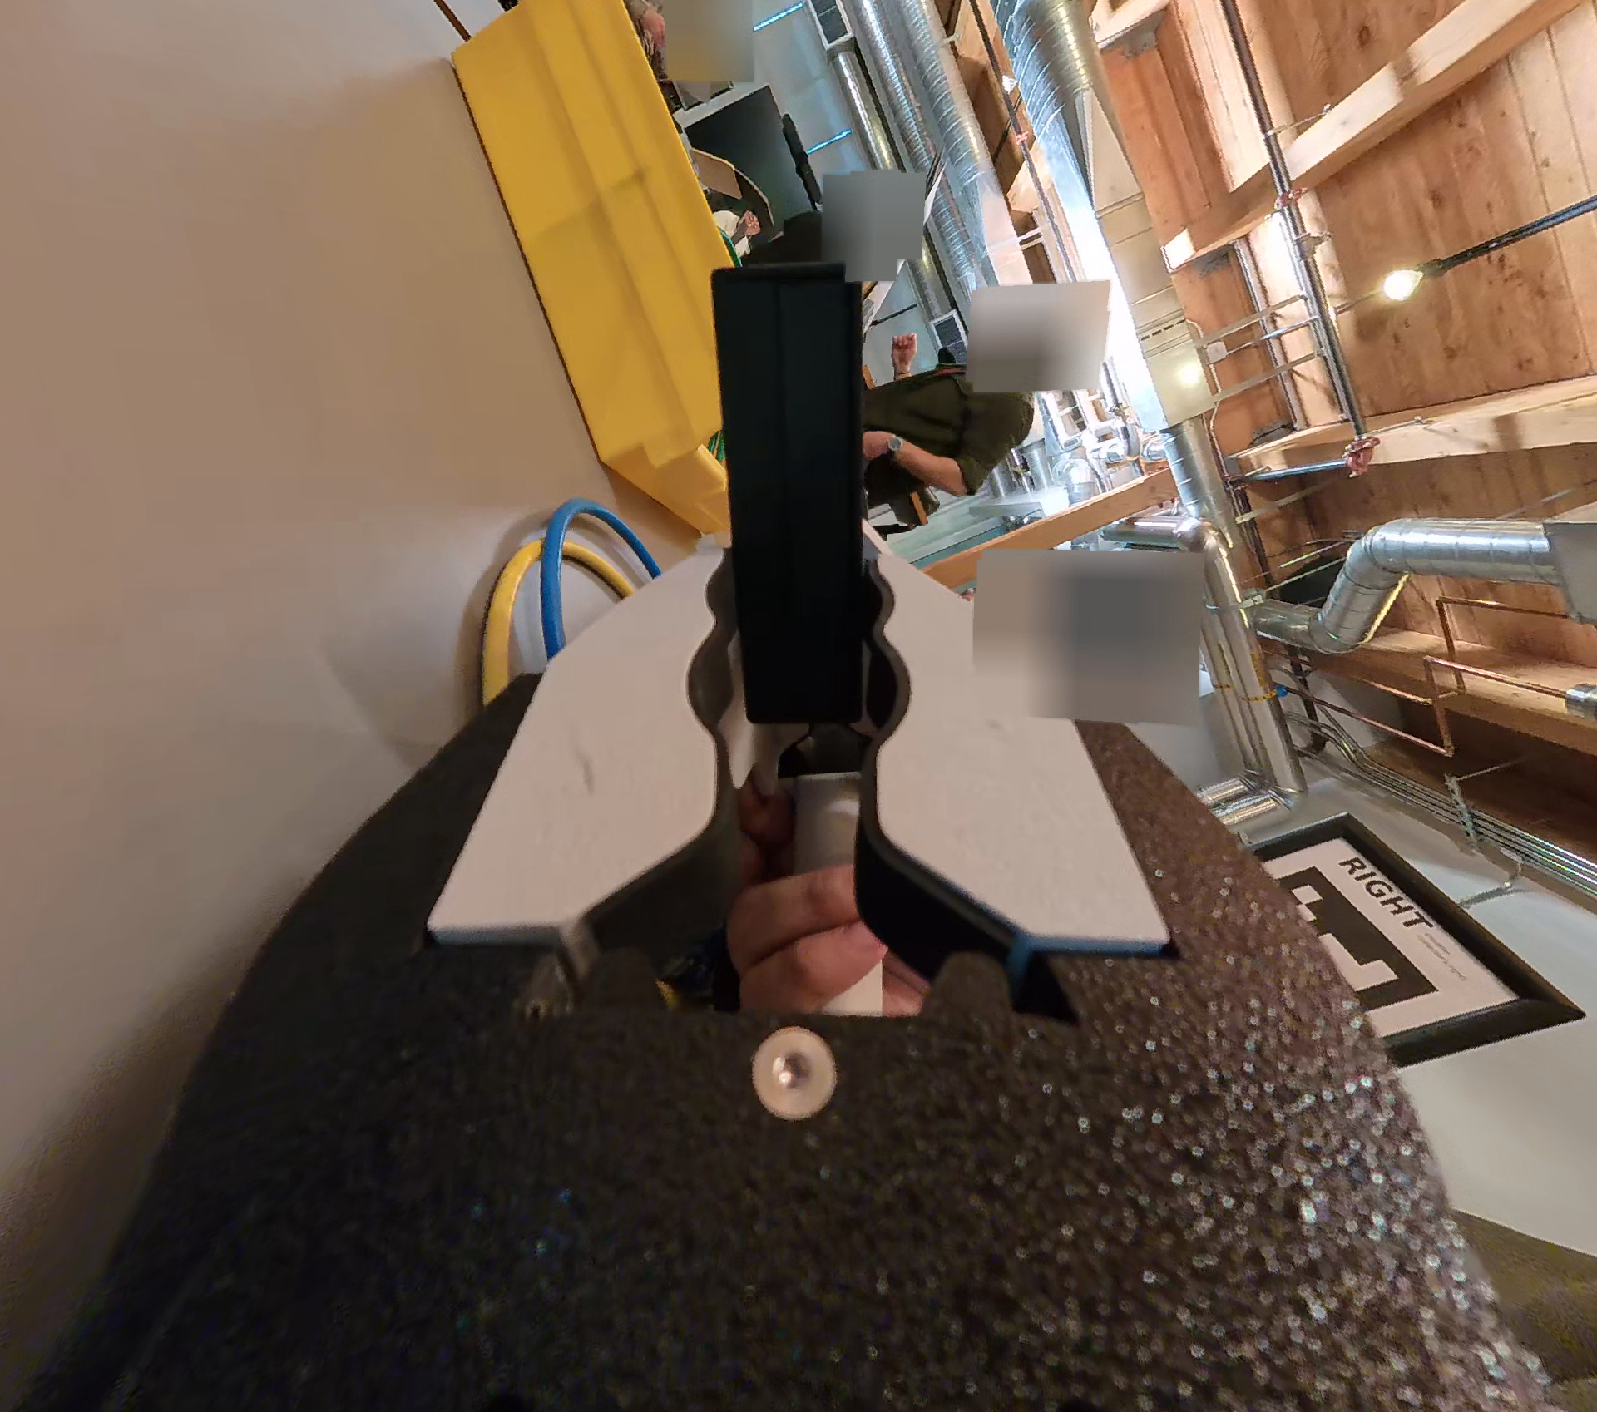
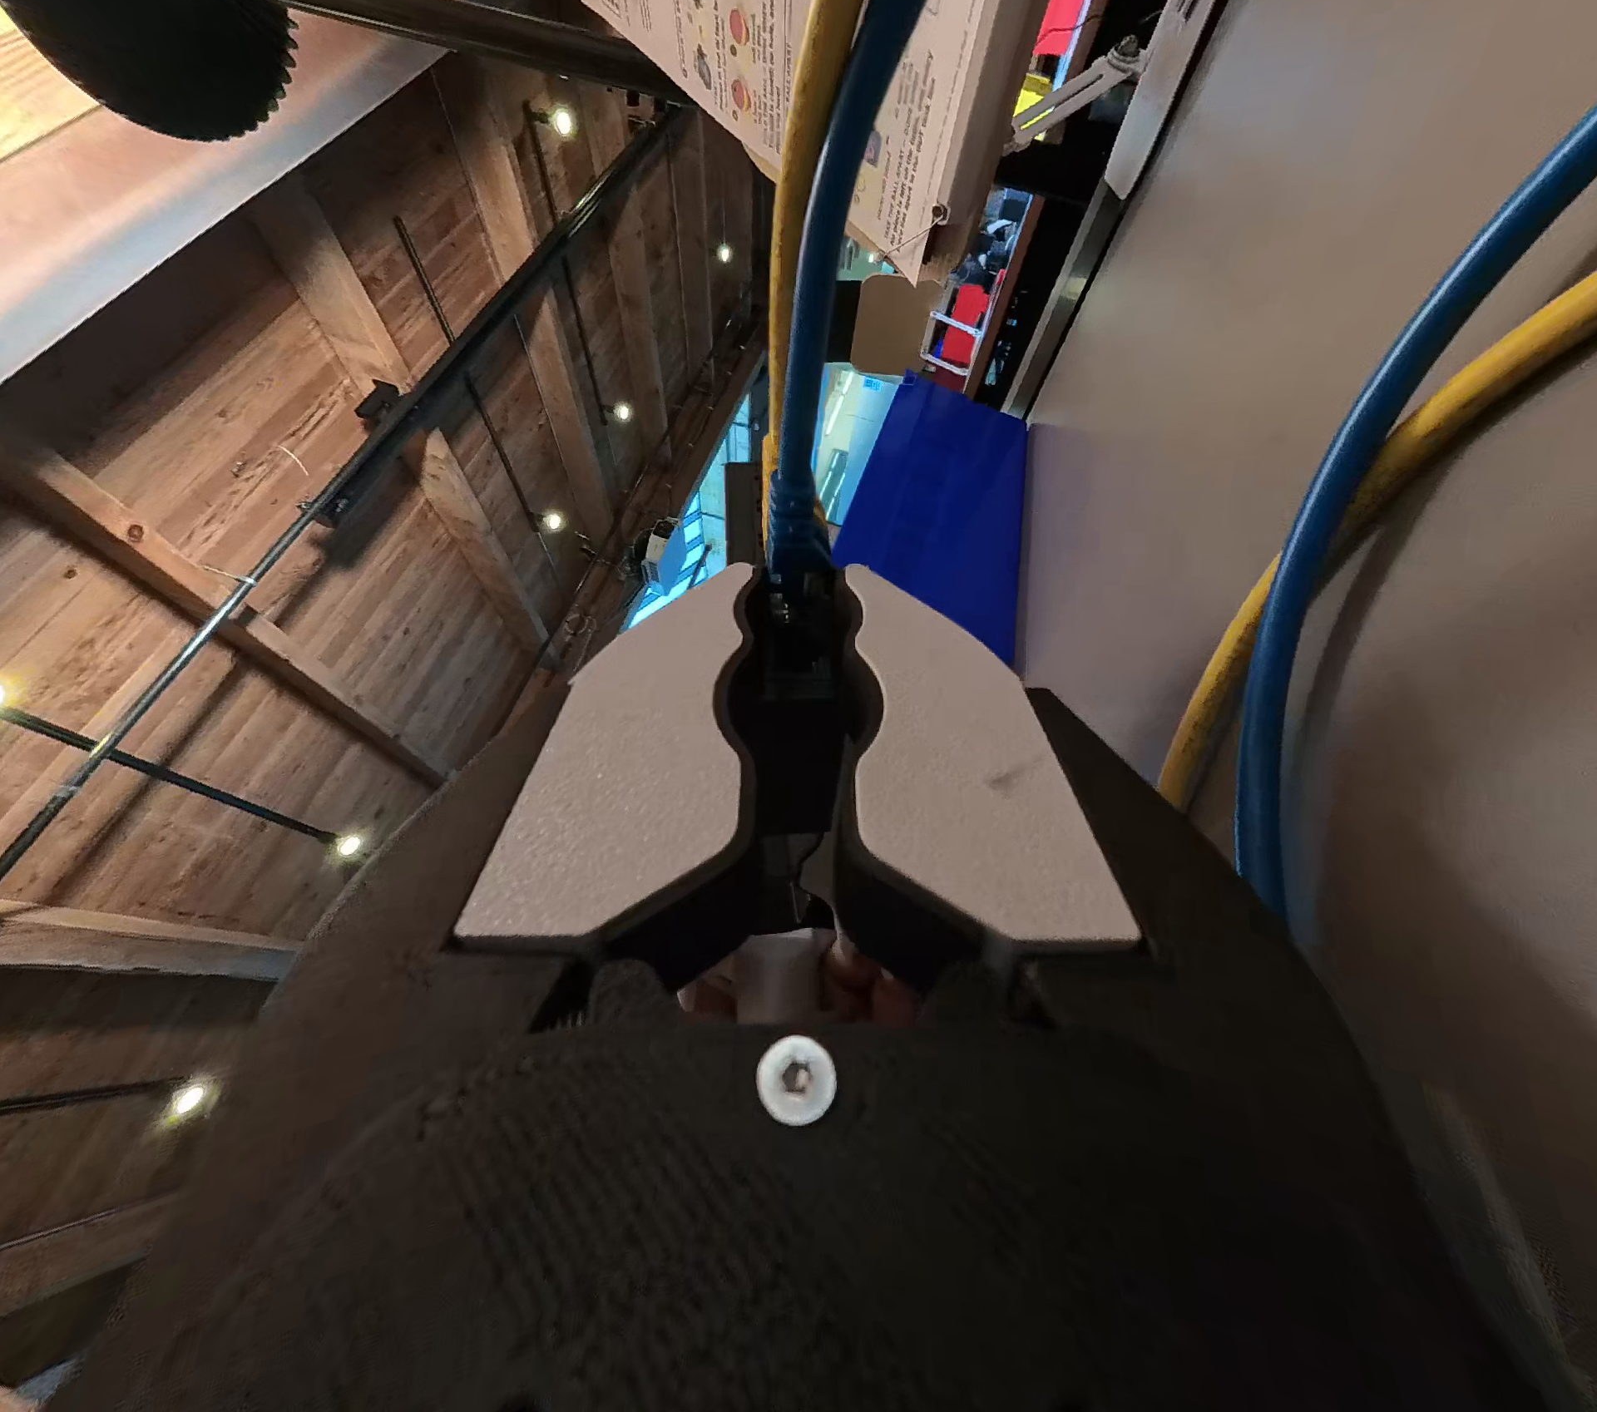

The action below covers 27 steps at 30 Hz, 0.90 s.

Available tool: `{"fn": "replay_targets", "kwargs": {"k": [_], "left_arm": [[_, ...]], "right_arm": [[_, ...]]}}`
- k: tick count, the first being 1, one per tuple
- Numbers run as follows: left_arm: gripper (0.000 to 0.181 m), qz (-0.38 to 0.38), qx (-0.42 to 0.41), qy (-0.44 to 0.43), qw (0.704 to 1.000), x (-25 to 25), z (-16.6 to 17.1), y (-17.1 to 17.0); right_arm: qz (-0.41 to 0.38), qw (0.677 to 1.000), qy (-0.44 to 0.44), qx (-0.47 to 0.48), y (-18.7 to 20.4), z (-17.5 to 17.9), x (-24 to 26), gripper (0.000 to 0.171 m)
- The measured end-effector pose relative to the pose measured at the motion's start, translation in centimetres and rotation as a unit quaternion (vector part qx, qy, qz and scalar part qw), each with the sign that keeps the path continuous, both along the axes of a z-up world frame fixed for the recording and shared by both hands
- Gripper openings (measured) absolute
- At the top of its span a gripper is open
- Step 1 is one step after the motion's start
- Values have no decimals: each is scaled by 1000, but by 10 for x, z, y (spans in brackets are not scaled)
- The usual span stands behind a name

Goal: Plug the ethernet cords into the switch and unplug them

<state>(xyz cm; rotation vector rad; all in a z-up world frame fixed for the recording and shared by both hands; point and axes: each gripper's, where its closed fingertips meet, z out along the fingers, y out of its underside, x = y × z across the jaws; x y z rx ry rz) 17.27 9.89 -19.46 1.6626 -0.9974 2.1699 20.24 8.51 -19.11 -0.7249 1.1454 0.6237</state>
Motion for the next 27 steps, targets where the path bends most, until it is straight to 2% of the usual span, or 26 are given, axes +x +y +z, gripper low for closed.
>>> {"fn": "replay_targets", "kwargs": {"k": [27], "left_arm": [[26,30,-22,6,999,3,-5,1]], "right_arm": [[1,1000,5,-16,4,-3,5,13]]}}
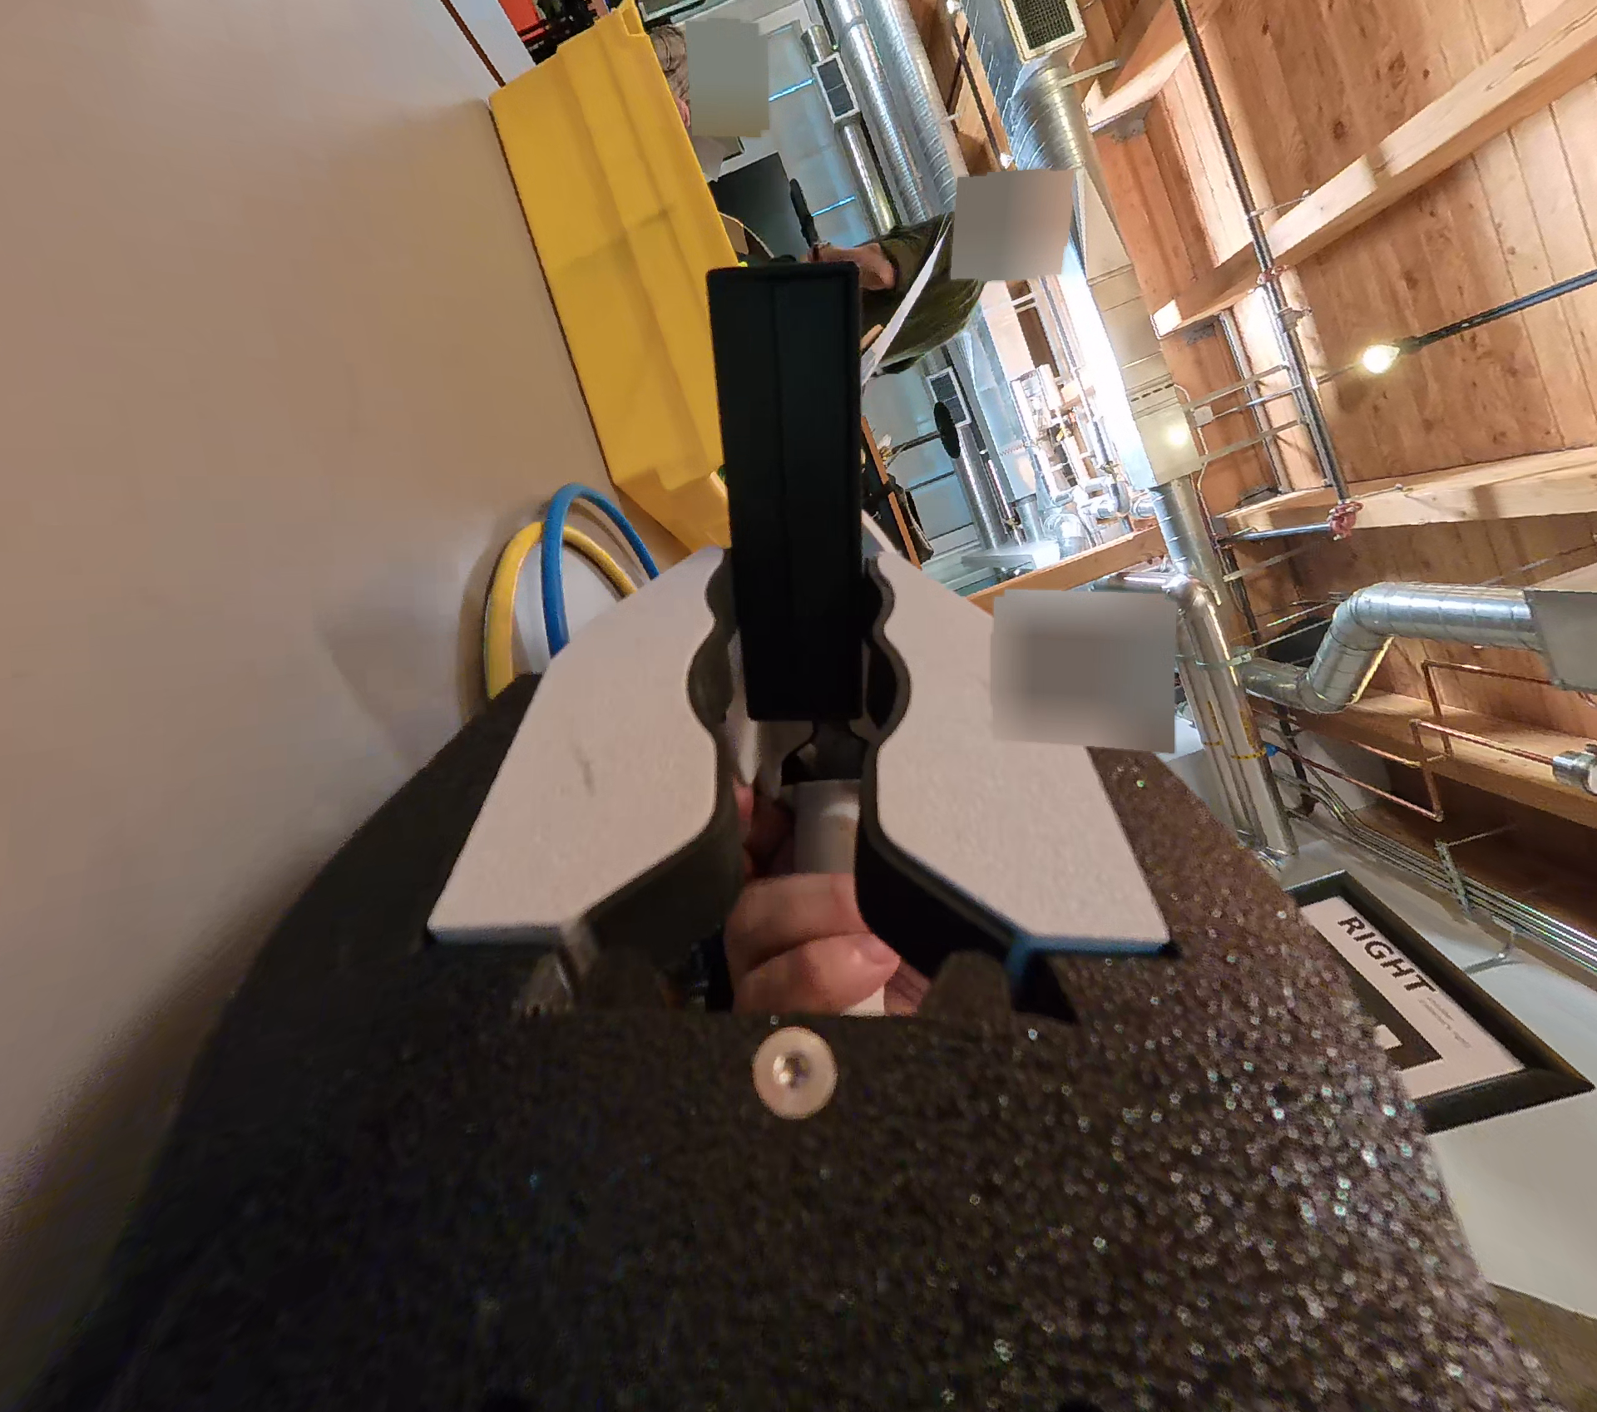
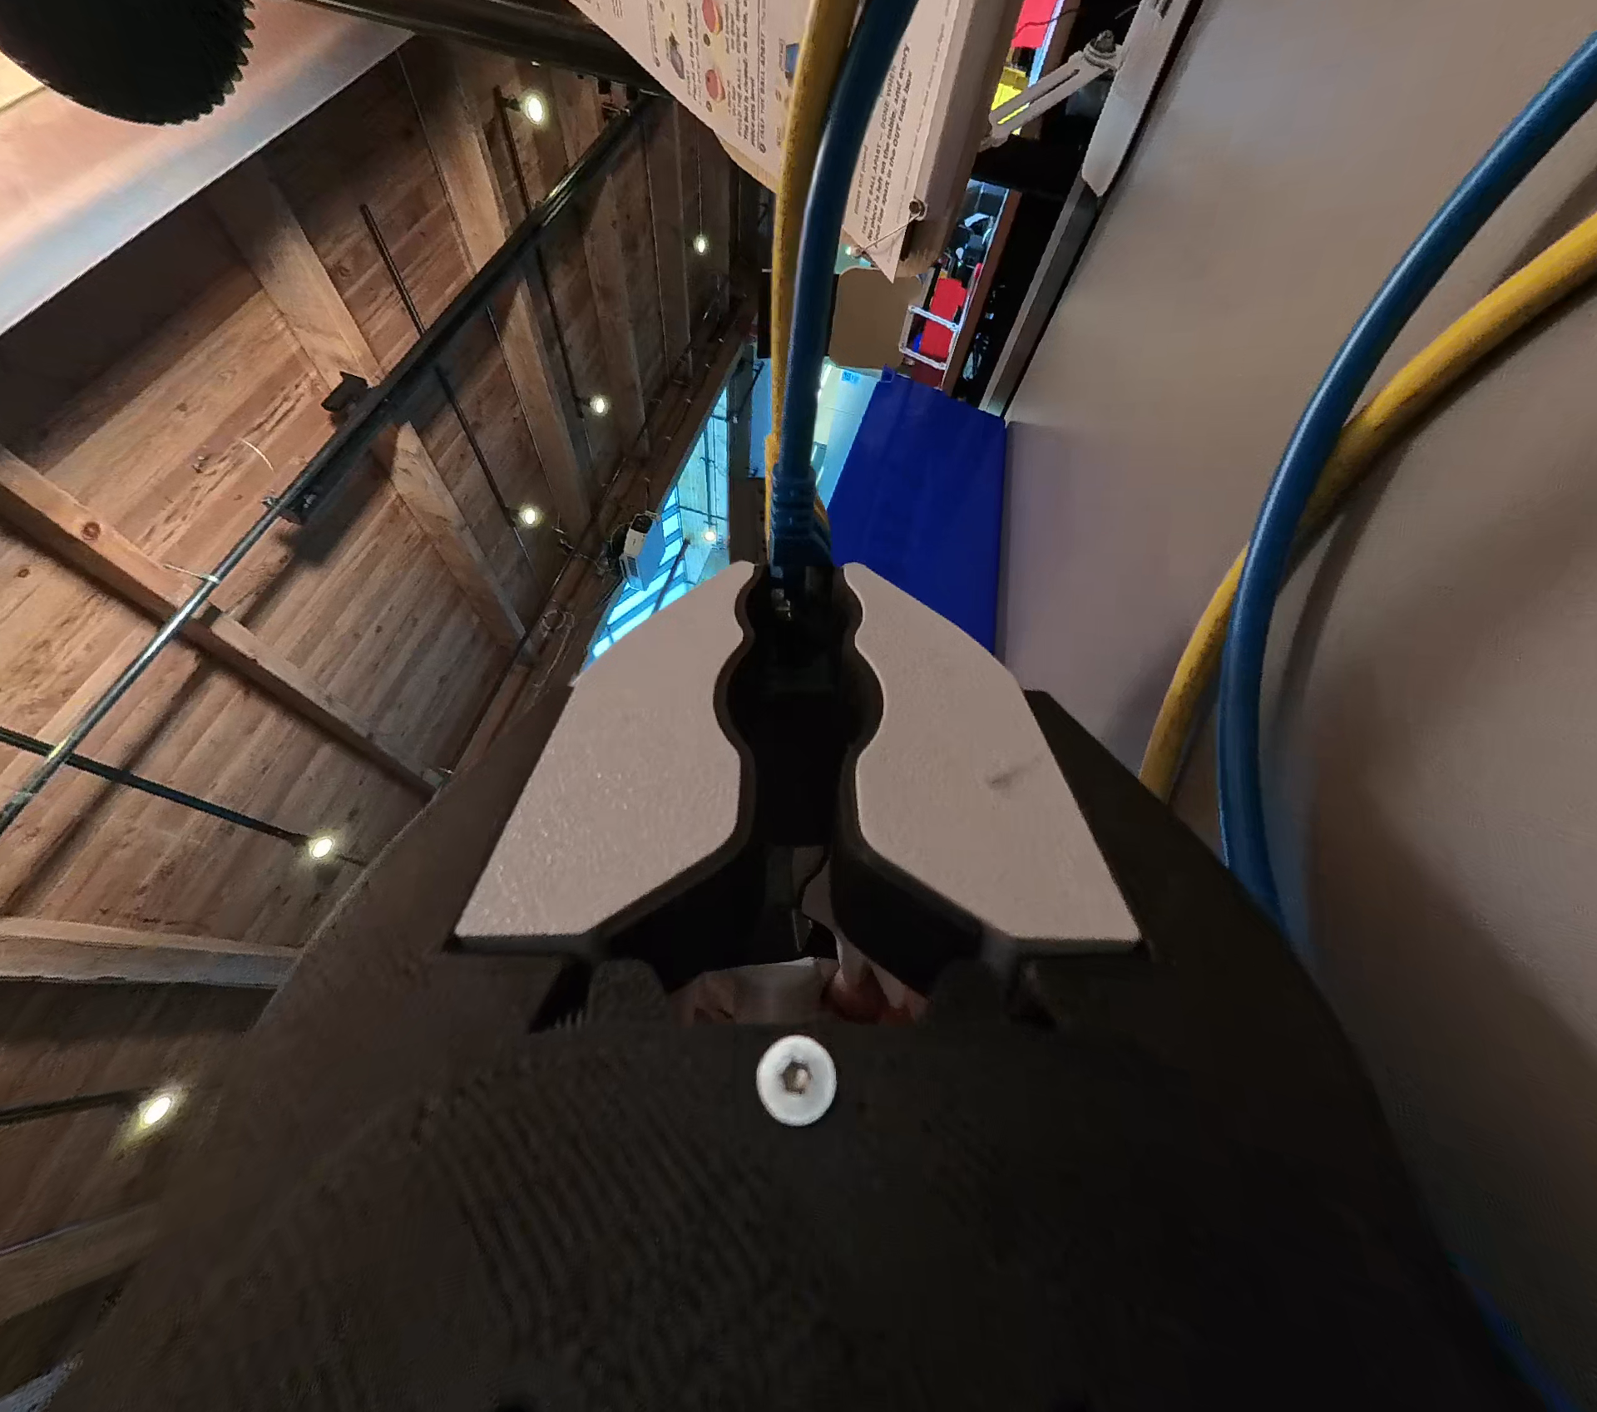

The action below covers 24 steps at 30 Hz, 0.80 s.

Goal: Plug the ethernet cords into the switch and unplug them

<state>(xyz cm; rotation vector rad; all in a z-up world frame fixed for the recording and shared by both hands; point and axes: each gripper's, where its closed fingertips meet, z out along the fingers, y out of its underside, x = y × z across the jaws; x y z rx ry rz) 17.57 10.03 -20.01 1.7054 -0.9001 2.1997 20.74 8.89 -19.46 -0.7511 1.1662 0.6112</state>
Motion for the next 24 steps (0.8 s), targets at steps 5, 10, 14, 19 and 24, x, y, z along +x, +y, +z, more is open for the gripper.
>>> {"fn": "replay_targets", "kwargs": {"k": [5,10,14,19,24], "left_arm": [[27,10,-19,-9,1000,1,0,0],[26,23,-37,-20,999,2,1,3],[26,35,-62,-20,997,3,2,7],[26,37,-48,-28,998,4,1,5],[27,27,-80,-14,996,3,0,4]], "right_arm": [[8,999,-22,-23,2,2,1,13],[11,999,-29,-17,5,5,2,12],[19,998,-52,-26,7,5,1,12],[21,996,-72,-42,5,6,2,12],[33,995,-86,-44,5,5,2,12]]}}
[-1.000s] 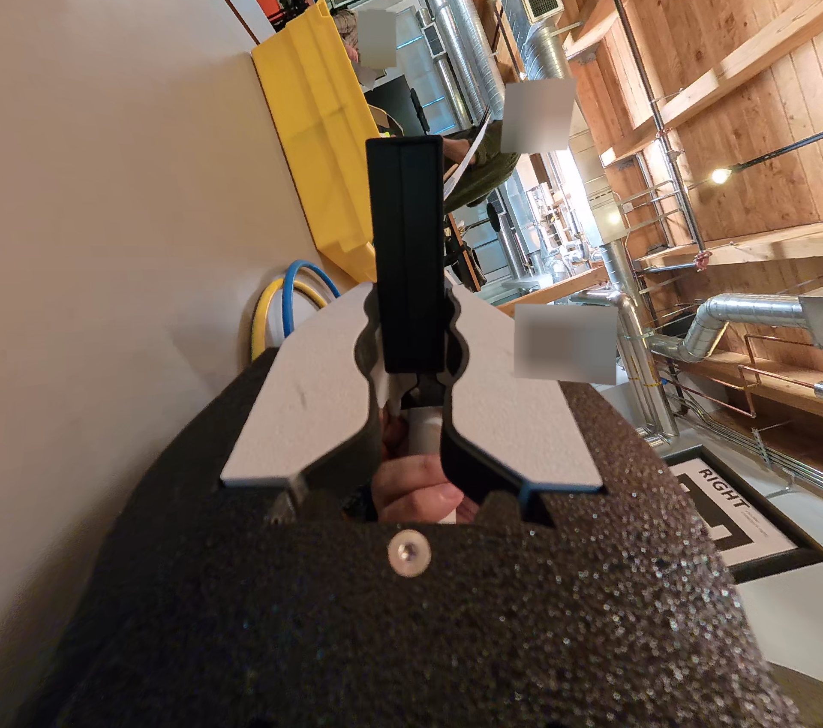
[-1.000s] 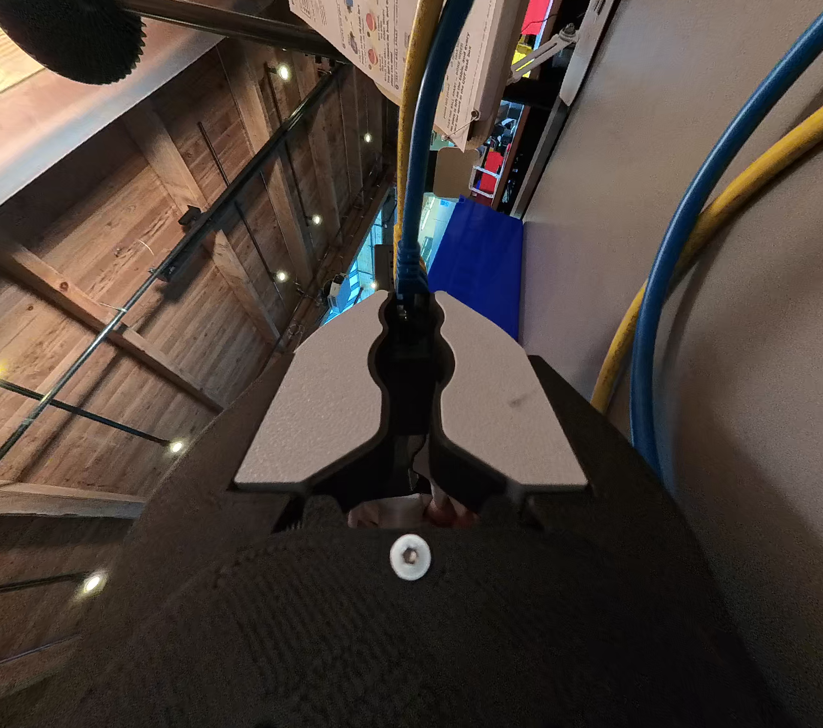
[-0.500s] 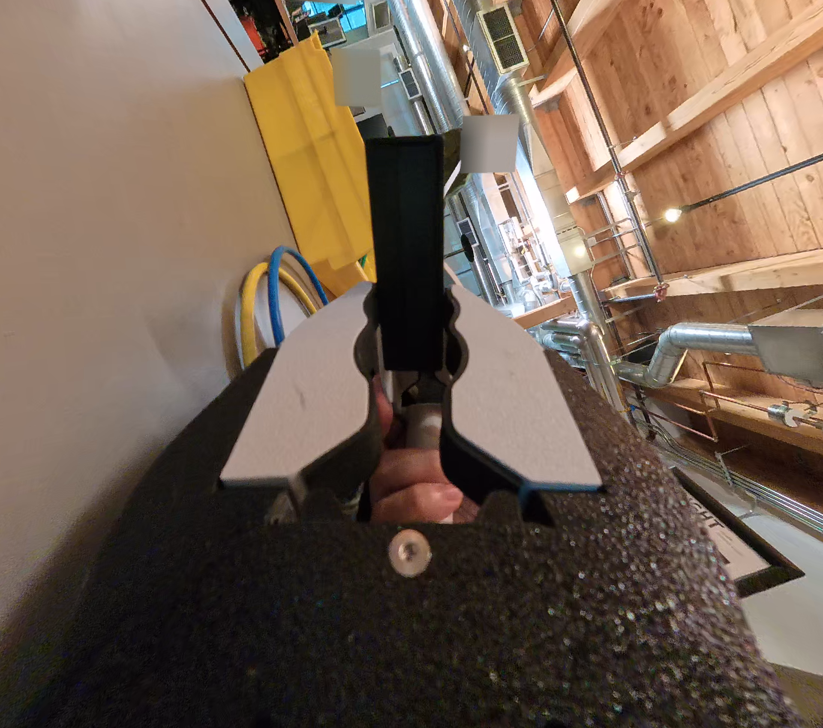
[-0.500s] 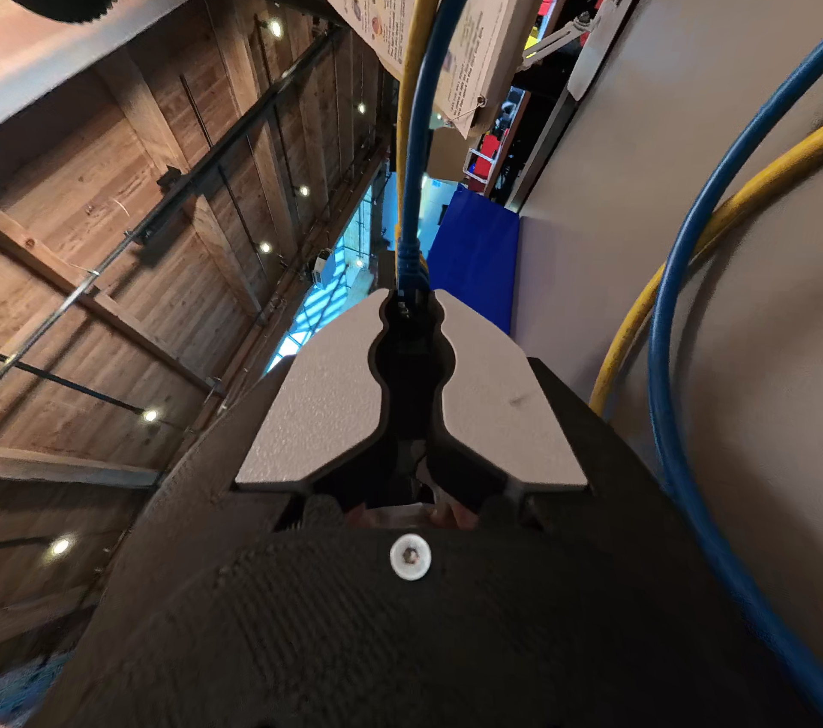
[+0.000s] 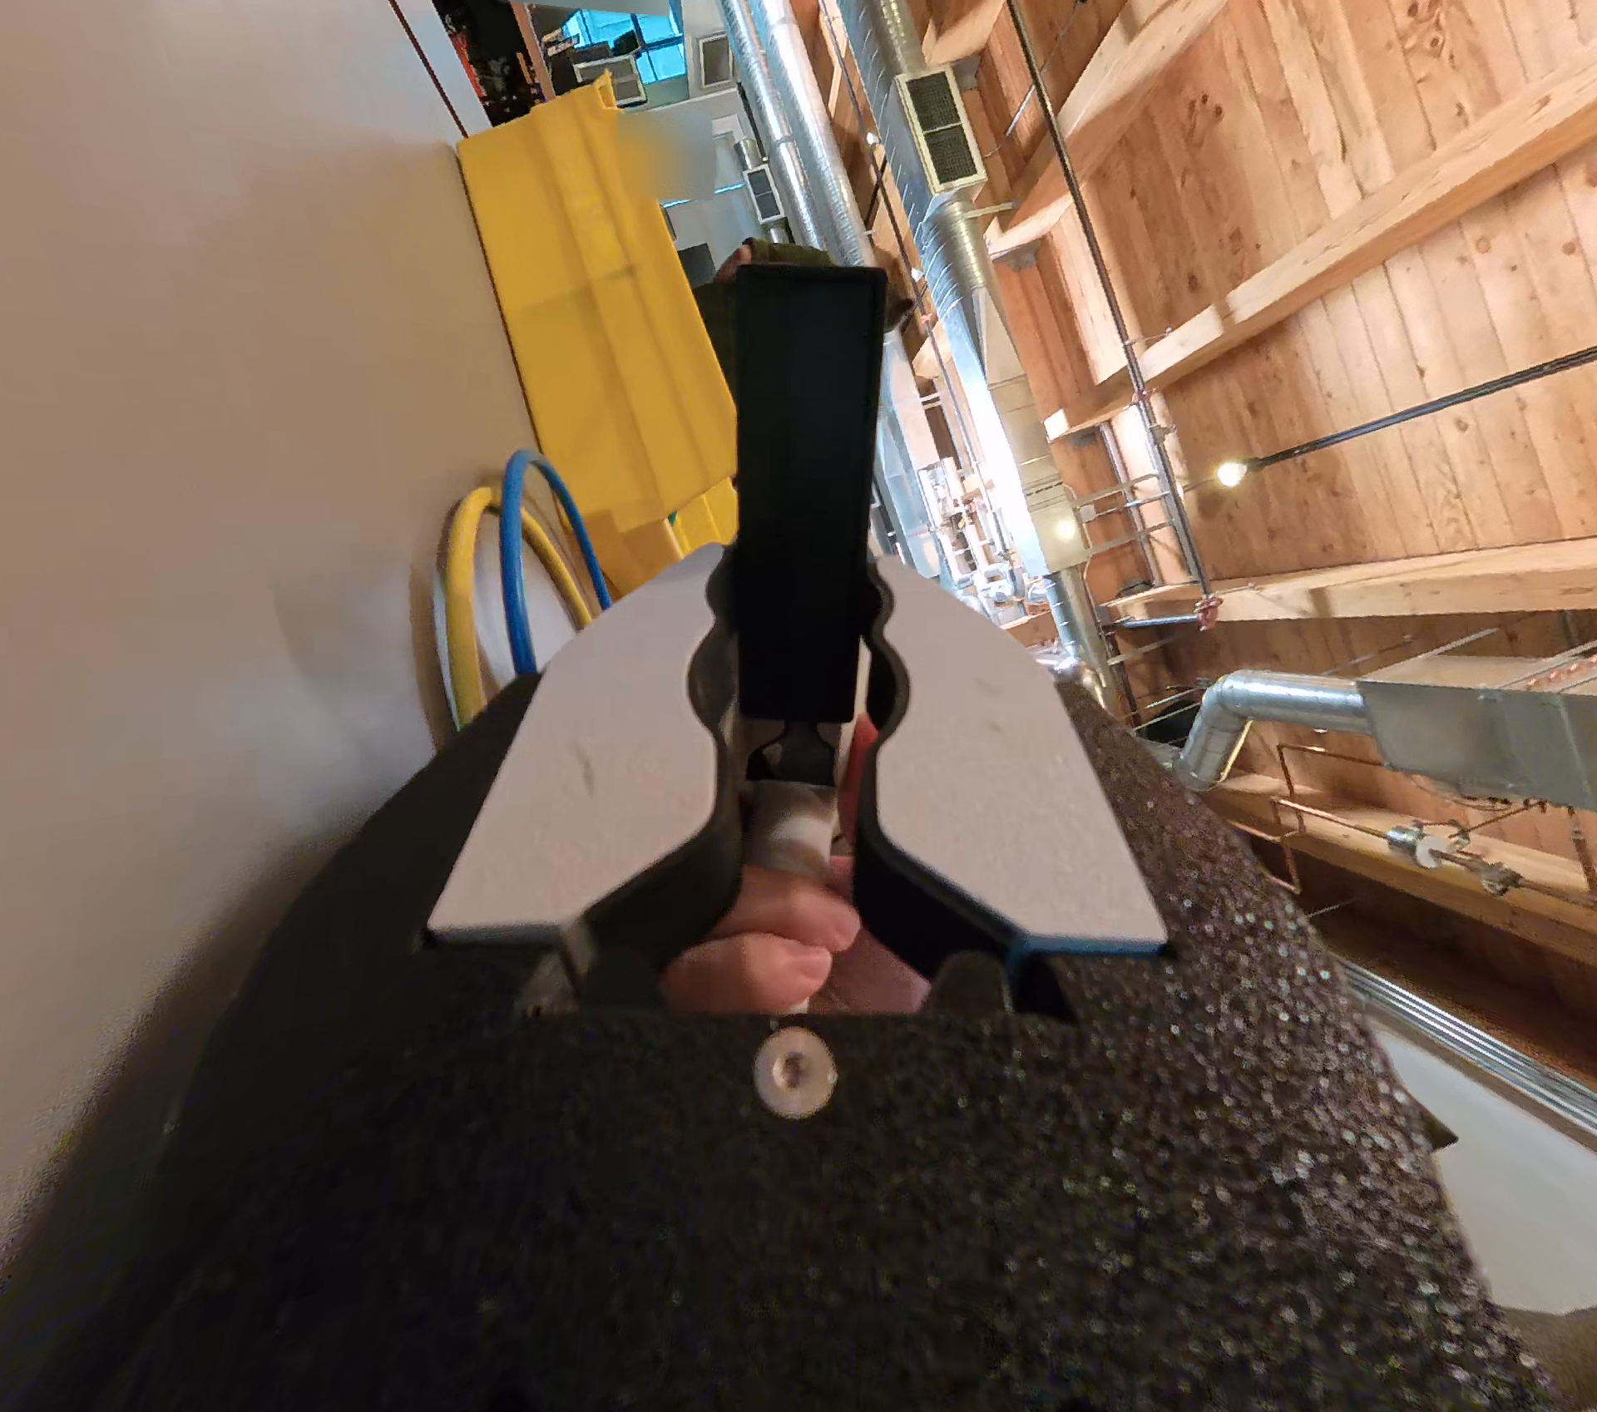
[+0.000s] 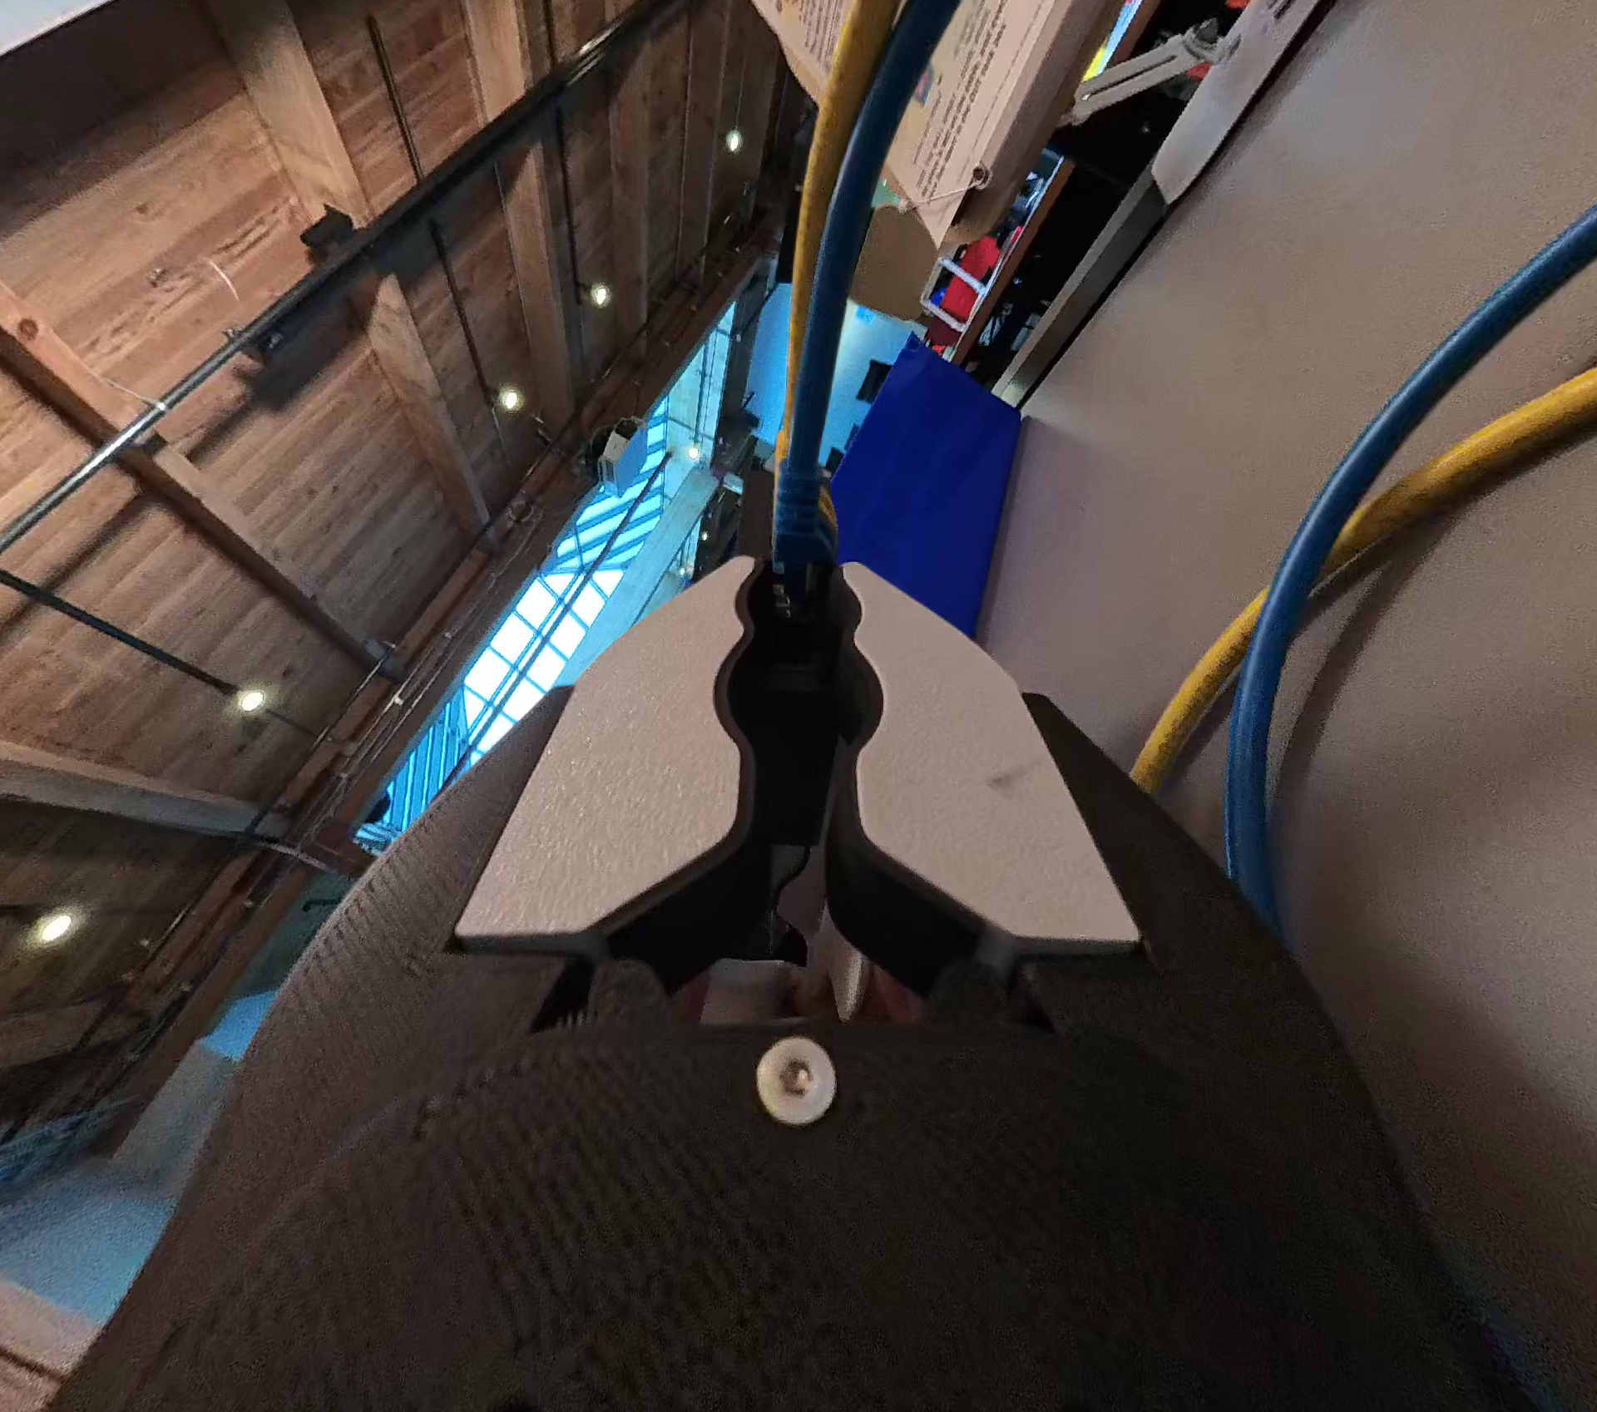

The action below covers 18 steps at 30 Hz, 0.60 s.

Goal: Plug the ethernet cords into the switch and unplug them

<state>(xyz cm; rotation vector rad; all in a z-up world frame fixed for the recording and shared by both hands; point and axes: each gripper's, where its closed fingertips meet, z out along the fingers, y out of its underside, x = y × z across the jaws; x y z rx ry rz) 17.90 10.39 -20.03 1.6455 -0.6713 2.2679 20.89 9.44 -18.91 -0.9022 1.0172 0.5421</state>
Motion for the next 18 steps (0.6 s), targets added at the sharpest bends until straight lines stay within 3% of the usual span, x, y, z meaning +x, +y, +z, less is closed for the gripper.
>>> {"fn": "replay_targets", "kwargs": {"k": [6,12,15,18], "left_arm": [[26,-5,-23,7,1000,0,0,3],[26,25,45,-57,997,-3,14,7],[26,29,-6,-45,999,-2,11,14],[27,40,-1,-48,998,-2,13,20]], "right_arm": [[11,1000,-9,-23,0,-1,-2,12],[25,998,-39,-37,4,13,-6,12],[60,998,16,2,8,10,-7,13],[43,998,36,16,5,5,-12,12]]}}
